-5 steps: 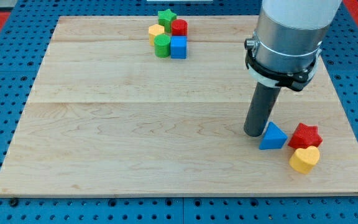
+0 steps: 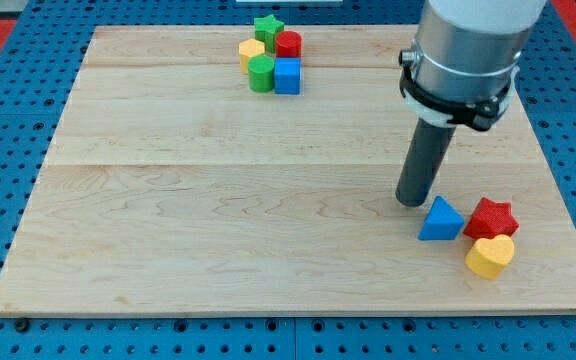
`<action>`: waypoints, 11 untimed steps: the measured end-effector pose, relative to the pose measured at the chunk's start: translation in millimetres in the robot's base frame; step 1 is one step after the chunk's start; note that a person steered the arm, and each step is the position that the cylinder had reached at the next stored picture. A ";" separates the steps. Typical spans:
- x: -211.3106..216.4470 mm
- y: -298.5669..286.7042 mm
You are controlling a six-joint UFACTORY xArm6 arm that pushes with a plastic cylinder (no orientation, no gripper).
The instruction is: Slide the green star towards left and down
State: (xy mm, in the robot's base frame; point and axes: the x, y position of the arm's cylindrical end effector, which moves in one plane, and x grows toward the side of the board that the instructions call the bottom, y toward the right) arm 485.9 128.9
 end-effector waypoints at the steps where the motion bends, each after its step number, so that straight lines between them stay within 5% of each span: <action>1: -66.1 1.8; 3: -237.2 30.0; 4: -292.5 -2.0; 7: -293.6 -139.9; 9: -293.9 -153.7; 11: -291.2 -226.8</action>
